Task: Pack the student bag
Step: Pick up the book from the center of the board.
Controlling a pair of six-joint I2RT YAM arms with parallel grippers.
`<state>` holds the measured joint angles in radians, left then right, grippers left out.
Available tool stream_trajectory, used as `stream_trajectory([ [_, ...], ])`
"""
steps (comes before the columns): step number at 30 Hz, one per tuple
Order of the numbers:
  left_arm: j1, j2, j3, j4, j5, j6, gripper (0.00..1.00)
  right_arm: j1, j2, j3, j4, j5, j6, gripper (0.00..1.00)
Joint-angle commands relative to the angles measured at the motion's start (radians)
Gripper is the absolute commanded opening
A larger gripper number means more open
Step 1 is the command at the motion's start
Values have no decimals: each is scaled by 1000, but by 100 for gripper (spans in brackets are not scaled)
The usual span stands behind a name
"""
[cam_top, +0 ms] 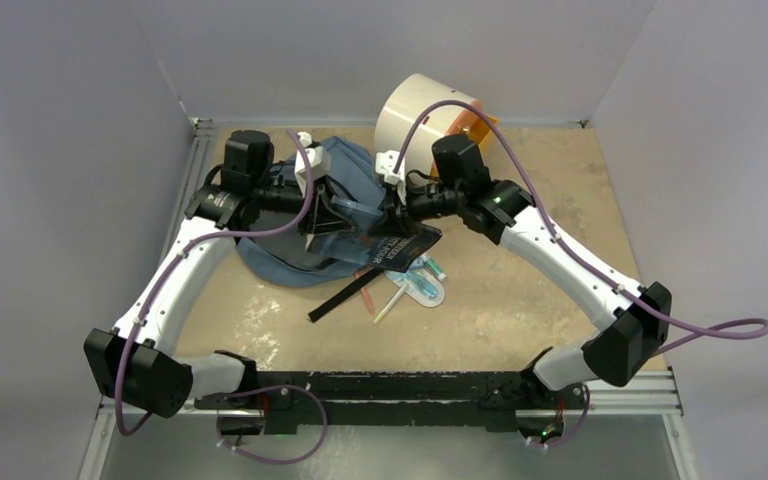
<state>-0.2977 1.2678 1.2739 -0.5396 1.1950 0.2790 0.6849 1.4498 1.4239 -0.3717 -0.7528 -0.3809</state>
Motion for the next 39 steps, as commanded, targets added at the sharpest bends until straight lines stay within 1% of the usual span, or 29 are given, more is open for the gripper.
stream_trajectory([
  [1, 2, -58, 33, 116, 93, -51, 15, 4, -65, -31, 31, -32, 31, 0],
  [4, 3, -80, 12, 129, 92, -71, 27, 2, -104, -55, 59, -22, 78, 0],
  [5, 3, -86, 7, 129, 89, -74, 33, 2, -116, -60, 60, -22, 87, 0],
  [6, 3, -93, 2, 130, 86, -74, 41, 0, -129, -66, 63, -23, 97, 0],
  [8, 2, -104, -8, 131, 86, -73, 45, -3, -157, -78, 63, -25, 108, 0],
  [14, 3, -107, -21, 144, 159, -76, 46, -18, -261, -93, 92, -40, 143, 0],
  [20, 2, -94, -36, 184, 197, -110, 47, -20, -297, -67, 99, -62, 161, 0],
  [28, 2, -75, -31, 211, 226, -136, 47, -21, -251, -37, 151, -95, 197, 0],
  [39, 2, -68, -34, 190, 203, -129, 47, -19, -183, 28, 233, -108, 239, 0],
])
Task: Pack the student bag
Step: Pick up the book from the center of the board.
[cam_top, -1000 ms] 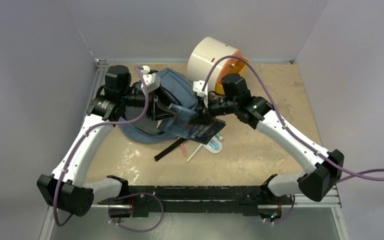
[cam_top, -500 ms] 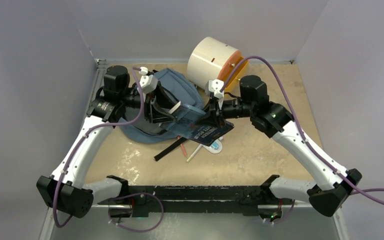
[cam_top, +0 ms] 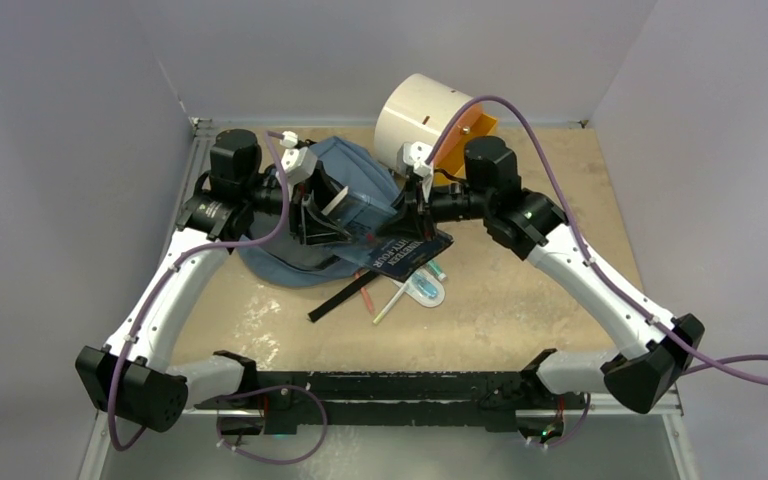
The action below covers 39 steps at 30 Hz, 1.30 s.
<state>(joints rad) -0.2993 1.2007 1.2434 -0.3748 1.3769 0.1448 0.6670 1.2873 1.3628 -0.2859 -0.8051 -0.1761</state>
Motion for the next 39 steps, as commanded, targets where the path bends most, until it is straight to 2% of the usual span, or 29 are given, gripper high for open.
stream_trajectory([
  [1, 3, 1, -4, 25, 24, 5, 47, -2, -16, 94, 150, -56, 37, 0],
  [5, 2, 6, -4, 16, 21, 8, 45, -3, -1, 113, 148, -60, 37, 0],
  [10, -4, 13, 0, 5, 23, 17, 32, -3, 18, 141, 94, -64, 9, 0],
  [16, -19, 28, 12, -31, 18, 41, 32, -2, 65, 222, -58, -55, -72, 0],
  [25, -95, 89, 69, -183, -87, 144, 30, -3, 132, 334, -215, -19, -151, 0],
  [28, -104, 94, 71, -191, -97, 151, 25, -2, 153, 361, -251, -9, -164, 0],
  [35, -105, 97, 74, -190, -113, 151, 0, -2, 157, 354, -263, 17, -169, 0],
  [36, -104, 97, 70, -182, -118, 143, 0, -3, 154, 350, -254, 28, -164, 2],
  [39, -104, 93, 54, -141, -198, 83, 0, -3, 129, 306, -207, 73, -124, 28],
])
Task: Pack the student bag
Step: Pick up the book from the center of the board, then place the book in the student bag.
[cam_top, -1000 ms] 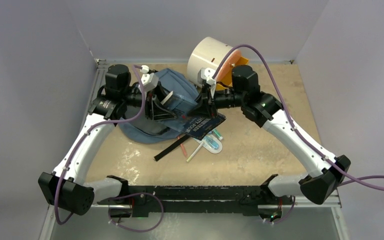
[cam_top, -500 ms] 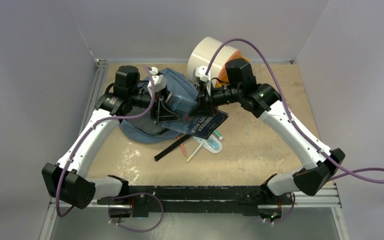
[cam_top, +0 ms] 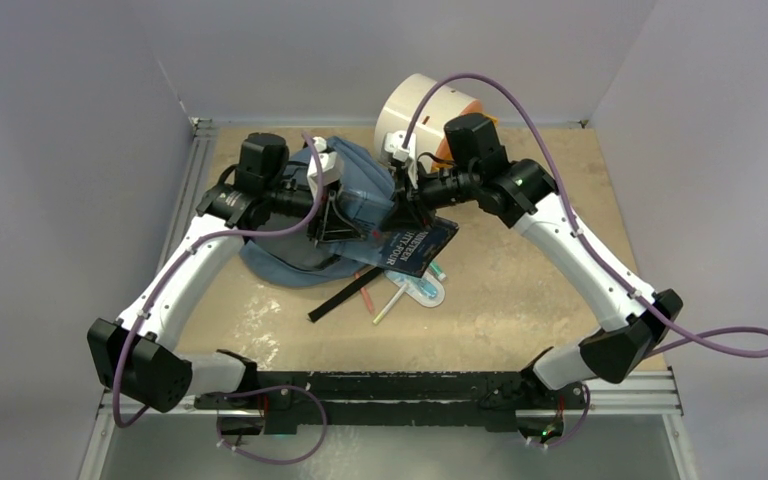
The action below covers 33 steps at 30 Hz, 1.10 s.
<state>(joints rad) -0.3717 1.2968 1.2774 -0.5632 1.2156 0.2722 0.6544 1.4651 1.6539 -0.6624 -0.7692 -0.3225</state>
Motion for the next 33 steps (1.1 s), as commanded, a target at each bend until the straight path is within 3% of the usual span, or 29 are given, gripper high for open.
stream_trajectory([
  [1, -32, -5, 16, 54, -80, -51, 0, 11, -63, -7, 182, 56, 31, 33],
  [6, -10, -25, -19, 138, -173, -153, 0, 11, -155, -152, 314, 276, 140, 50],
  [10, 26, -33, -53, 203, -289, -296, 0, 10, -239, -249, 439, 578, 272, 54],
  [14, 45, -61, -81, 223, -542, -452, 0, 10, -309, -347, 553, 788, 384, 55],
  [21, 106, -146, -14, 103, -1011, -686, 0, 11, -316, -418, 614, 771, 451, 55],
  [29, 113, -210, 142, -97, -1447, -640, 0, 19, -193, -409, 684, 716, 504, 54],
  [33, 113, -226, 165, -107, -1529, -586, 0, 74, -79, -322, 668, 750, 508, 56],
])
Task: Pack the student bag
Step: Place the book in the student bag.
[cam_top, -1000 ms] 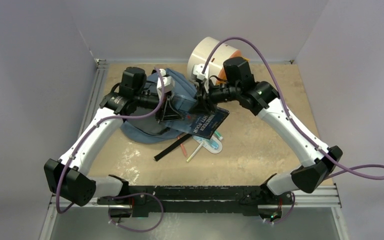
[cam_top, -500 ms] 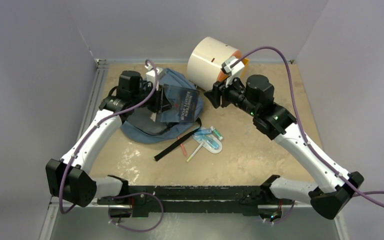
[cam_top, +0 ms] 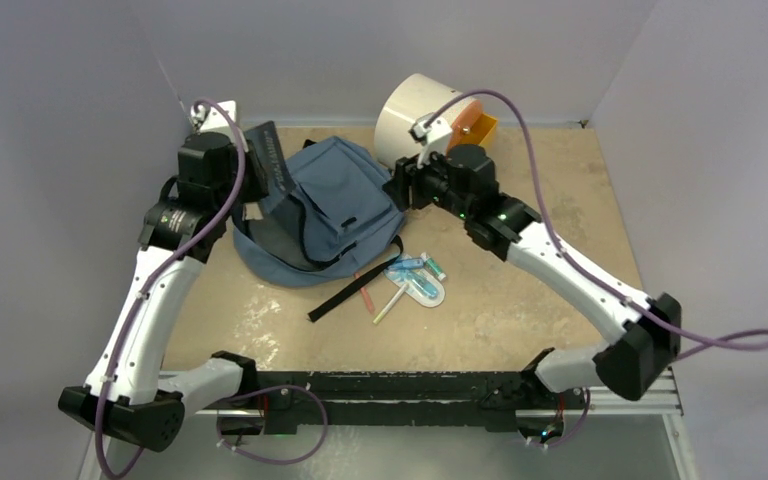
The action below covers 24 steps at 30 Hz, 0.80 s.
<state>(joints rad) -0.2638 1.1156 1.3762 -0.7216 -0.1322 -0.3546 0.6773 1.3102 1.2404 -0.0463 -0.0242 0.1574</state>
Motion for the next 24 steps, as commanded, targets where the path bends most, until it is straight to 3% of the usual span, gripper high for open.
stream_trajectory([
  [1, 5, -51, 59, 63, -178, 48, 0, 66, 99, 108, 55, 12, 17, 58],
  [14, 5, -20, -17, 145, -178, 60, 0, 275, 293, 177, 157, -34, 98, 69],
  [24, 5, -29, 115, 102, -394, 110, 0, 457, 540, 254, 324, 37, 84, 79],
])
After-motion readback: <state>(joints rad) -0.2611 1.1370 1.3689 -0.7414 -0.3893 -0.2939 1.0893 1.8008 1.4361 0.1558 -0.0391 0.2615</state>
